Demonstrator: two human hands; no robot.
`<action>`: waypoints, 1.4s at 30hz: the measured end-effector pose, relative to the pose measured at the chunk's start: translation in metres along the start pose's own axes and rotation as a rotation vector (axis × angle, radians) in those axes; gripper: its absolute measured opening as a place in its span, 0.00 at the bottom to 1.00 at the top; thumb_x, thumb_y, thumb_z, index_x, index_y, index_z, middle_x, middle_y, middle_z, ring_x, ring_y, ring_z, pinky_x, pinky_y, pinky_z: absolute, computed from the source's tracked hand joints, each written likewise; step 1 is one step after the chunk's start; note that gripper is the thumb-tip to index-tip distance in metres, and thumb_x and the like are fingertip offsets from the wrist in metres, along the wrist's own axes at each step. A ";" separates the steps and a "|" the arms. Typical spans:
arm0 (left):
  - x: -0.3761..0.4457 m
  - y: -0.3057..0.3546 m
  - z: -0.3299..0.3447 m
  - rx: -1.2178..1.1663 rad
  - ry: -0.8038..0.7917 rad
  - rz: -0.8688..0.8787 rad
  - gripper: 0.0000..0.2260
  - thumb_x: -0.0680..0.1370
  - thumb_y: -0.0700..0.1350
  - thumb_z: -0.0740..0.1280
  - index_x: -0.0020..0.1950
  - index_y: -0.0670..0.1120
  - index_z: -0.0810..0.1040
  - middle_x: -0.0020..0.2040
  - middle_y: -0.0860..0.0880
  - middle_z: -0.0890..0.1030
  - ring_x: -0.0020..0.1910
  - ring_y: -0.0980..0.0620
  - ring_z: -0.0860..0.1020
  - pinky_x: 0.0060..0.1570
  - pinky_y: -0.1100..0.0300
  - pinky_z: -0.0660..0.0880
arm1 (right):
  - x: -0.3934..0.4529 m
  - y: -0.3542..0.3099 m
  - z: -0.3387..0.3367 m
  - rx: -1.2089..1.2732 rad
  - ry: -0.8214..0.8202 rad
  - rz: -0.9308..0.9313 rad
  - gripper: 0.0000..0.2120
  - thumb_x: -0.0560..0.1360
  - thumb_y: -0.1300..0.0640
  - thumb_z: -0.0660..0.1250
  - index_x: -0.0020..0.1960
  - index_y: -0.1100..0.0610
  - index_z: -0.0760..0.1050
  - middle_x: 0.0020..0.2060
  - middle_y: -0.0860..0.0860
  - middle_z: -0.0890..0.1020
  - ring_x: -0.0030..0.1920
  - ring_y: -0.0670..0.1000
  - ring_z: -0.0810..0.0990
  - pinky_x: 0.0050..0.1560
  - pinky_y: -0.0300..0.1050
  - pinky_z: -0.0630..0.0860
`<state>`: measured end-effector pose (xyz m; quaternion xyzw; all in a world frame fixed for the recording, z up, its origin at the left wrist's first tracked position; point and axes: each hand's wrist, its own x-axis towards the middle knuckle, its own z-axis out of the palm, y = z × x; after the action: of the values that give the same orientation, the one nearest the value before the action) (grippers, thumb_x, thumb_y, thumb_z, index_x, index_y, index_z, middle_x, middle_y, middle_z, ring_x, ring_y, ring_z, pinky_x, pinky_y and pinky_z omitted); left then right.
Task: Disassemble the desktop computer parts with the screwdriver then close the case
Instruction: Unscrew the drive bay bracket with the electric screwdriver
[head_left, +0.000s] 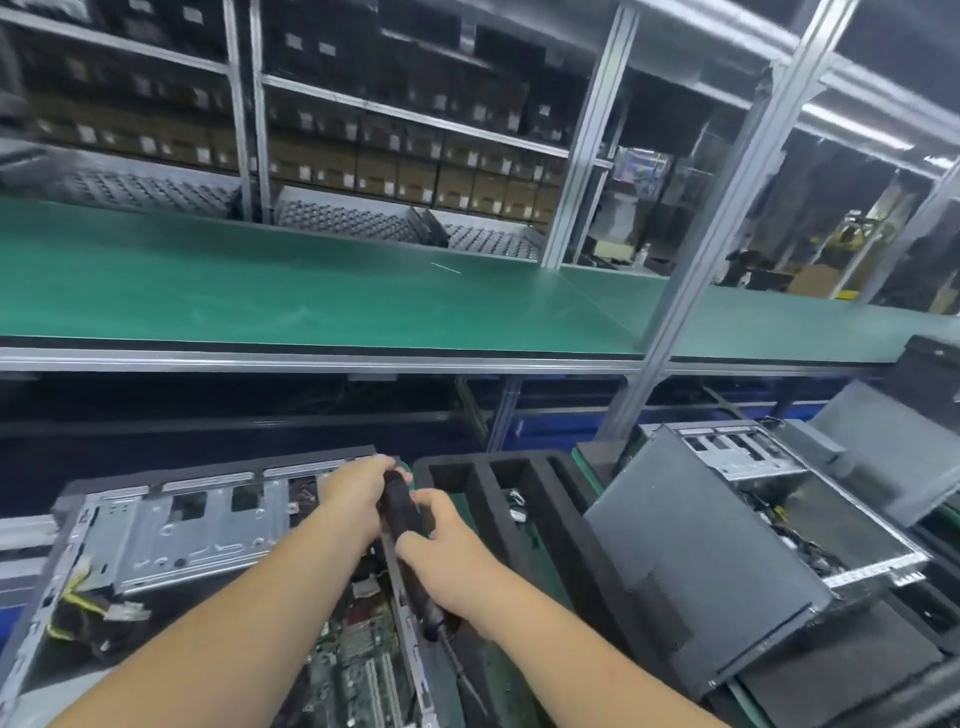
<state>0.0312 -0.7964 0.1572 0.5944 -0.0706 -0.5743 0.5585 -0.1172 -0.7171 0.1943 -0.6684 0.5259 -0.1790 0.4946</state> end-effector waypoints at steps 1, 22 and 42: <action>-0.003 -0.001 0.002 0.008 0.023 0.017 0.07 0.77 0.40 0.72 0.52 0.39 0.81 0.45 0.39 0.86 0.45 0.41 0.84 0.55 0.41 0.81 | 0.002 0.005 -0.002 -0.003 -0.008 -0.014 0.22 0.77 0.50 0.61 0.69 0.38 0.63 0.46 0.48 0.79 0.37 0.49 0.76 0.42 0.45 0.72; 0.014 -0.017 -0.048 -0.042 0.142 0.068 0.12 0.85 0.49 0.59 0.54 0.41 0.77 0.50 0.44 0.84 0.46 0.46 0.84 0.34 0.55 0.79 | 0.028 0.056 0.008 -0.013 -0.163 -0.096 0.22 0.81 0.52 0.62 0.71 0.36 0.61 0.43 0.48 0.79 0.28 0.40 0.73 0.30 0.35 0.70; 0.027 0.016 -0.109 1.105 -0.004 0.882 0.17 0.81 0.43 0.65 0.69 0.54 0.73 0.64 0.55 0.77 0.59 0.56 0.77 0.61 0.52 0.76 | 0.021 -0.043 -0.034 0.588 -0.314 0.015 0.18 0.85 0.57 0.54 0.58 0.46 0.82 0.40 0.66 0.80 0.36 0.62 0.81 0.30 0.52 0.81</action>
<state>0.1325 -0.7579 0.1224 0.7057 -0.5870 -0.1758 0.3556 -0.1123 -0.7531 0.2398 -0.5124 0.3739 -0.2142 0.7428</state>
